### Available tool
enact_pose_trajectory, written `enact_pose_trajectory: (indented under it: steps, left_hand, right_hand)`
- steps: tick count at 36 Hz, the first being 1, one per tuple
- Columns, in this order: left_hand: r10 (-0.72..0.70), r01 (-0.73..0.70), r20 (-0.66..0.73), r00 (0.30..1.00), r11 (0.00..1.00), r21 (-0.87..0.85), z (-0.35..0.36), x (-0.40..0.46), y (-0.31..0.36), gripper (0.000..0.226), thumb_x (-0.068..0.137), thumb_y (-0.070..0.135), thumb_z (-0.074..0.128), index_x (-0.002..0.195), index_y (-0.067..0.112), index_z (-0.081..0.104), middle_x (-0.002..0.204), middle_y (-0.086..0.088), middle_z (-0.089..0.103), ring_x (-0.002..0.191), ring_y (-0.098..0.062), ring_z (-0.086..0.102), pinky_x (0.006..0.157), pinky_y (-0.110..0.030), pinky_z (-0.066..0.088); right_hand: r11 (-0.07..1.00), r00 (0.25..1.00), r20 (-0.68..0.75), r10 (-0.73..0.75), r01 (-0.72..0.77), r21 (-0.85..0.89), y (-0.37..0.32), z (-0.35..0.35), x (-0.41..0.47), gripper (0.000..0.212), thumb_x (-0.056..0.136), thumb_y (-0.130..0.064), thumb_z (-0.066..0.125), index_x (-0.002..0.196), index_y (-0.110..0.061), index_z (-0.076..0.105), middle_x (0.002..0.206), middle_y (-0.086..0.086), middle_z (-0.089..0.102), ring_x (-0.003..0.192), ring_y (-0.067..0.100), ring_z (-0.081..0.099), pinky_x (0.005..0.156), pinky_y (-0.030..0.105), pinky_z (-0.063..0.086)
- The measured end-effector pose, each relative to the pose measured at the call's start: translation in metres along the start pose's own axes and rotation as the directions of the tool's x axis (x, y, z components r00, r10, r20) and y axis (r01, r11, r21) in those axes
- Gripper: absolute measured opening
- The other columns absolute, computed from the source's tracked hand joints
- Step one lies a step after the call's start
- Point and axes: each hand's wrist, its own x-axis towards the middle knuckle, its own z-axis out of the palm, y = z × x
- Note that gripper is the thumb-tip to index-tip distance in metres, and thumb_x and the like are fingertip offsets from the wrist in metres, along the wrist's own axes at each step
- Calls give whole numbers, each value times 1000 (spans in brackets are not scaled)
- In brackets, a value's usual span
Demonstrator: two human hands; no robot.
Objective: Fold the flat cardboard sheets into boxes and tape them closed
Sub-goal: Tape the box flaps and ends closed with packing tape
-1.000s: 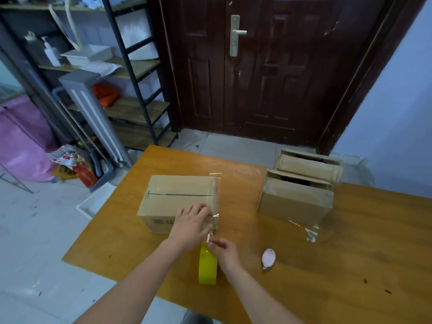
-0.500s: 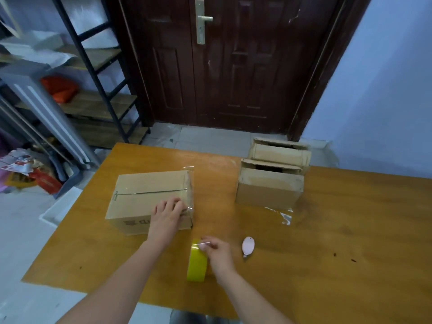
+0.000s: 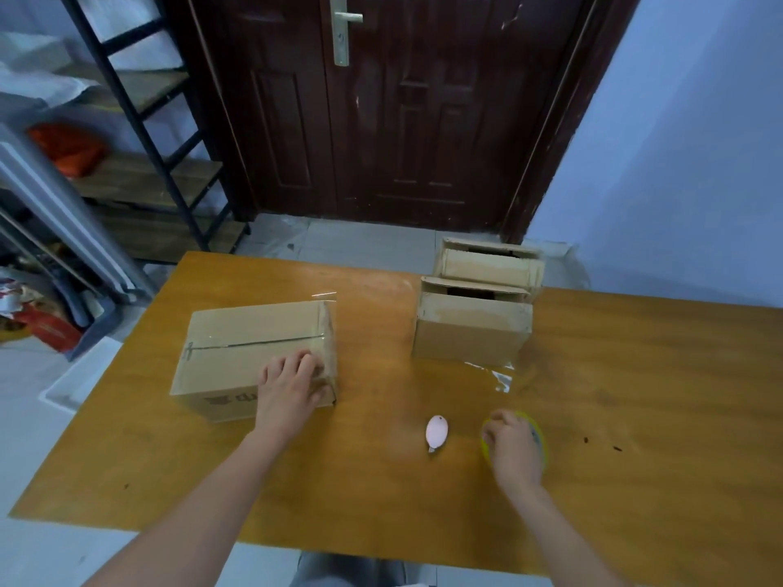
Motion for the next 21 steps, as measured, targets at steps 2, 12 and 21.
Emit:
enact_pose_trajectory:
  steps: [2, 12, 21]
  left_hand:
    - [-12, 12, 7, 1000, 1000, -11, -3, 3, 2, 60, 49, 29, 92, 93, 21, 52, 92, -3, 62, 76, -29, 55, 64, -38, 45]
    - [33, -37, 144, 989, 999, 24, -13, 9, -3, 62, 46, 33, 92, 98, 18, 60, 92, -2, 60, 80, -27, 56, 63, -36, 48]
    - [48, -56, 223, 974, 998, 29, -16, 13, -7, 56, 55, 36, 88, 99, 19, 60, 111, -5, 56, 98, -30, 56, 78, -39, 50]
  right_hand:
    - [996, 997, 77, -23, 29, -83, 2, 7, -3, 22, 93, -14, 51, 98, -15, 72, 128, -5, 53, 122, 20, 43, 76, 32, 44]
    - [985, 988, 152, -9, 35, -168, -5, 28, -16, 62, 65, 7, 71, 120, -22, 65, 101, 1, 69, 91, 23, 63, 55, 30, 50]
    - [970, 978, 181, 106, -62, -234, -53, -3, -7, 63, 89, -30, 41, 147, -37, 20, 148, -10, 30, 125, 25, 27, 105, 40, 18]
